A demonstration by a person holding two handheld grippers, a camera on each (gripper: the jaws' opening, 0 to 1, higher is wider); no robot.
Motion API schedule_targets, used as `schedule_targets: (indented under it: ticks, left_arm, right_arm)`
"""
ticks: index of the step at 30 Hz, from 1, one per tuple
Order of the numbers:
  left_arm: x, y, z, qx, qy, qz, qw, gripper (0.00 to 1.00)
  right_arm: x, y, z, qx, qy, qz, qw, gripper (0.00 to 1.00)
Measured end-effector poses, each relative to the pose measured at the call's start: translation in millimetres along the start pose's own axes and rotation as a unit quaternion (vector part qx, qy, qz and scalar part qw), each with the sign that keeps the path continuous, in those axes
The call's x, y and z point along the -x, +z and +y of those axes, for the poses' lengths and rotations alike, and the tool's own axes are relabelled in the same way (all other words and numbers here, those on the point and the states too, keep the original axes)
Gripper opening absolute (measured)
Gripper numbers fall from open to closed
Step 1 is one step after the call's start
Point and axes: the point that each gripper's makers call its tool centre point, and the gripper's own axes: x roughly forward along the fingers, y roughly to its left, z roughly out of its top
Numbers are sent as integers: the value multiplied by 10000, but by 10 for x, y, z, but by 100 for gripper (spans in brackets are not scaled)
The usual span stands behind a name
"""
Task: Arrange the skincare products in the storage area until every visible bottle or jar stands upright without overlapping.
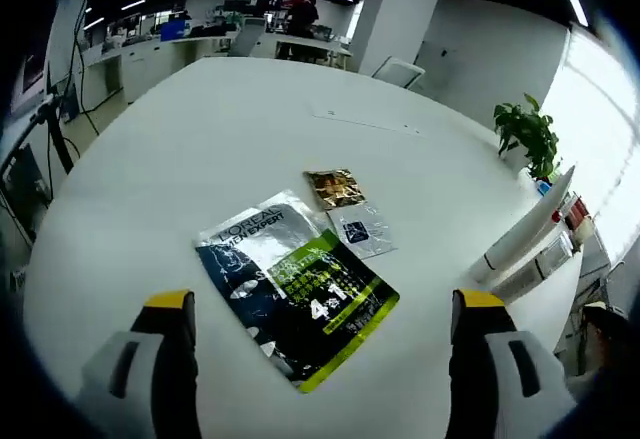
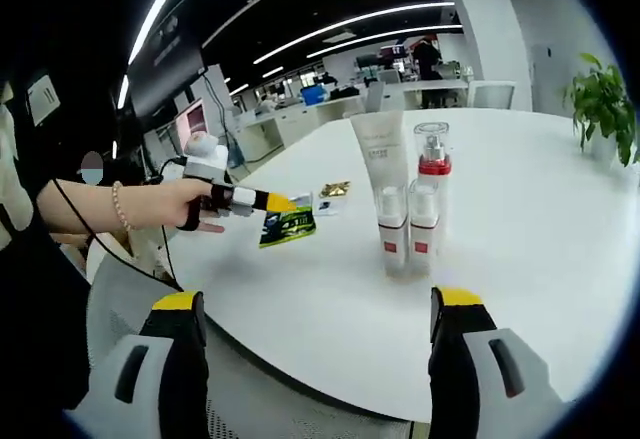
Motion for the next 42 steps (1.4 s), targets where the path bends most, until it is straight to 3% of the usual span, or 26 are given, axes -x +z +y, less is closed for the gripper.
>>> schedule_targets:
  ticks: [7,9,12,16,19,27,36,39,42]
  left_arm:
    - [-208,38,102,-147,496,192,9985,99]
    - [-269,39,111,-148,505,192,9984,99]
    - [-340,53,162,-519,707,204,9959,99]
    - [-419,67,184,-345,835,253,9956,99]
    - [-419,-22,192,-368,949,369,9941,99]
    - [-420,-97,217,-278,1059,525,9926,99]
    - [-411,-111,256,-439,1059,425,9925,99]
    - [-371,-121,253,-527,999,330,9931,93]
    - [-354,-93,245,-594,934,246,9935,79]
  right_arm:
    - [4,-7,-31,-105,-77,17,9999,92]
    - [3,-11,-43,-112,-92,22,9999,92]
    - [2,-18,-47,-146,-103,42,9998,92]
    - [2,-25,-50,-175,-114,64,9998,92]
    - [2,-32,-55,-192,-124,75,9997,92]
    - [1,-38,-83,-258,-149,80,9995,91]
    - [-2,-41,-78,-299,-153,75,9994,91]
    - [-2,-42,-80,-315,-151,72,9994,91]
    - [0,-40,-79,-318,-152,68,9994,91]
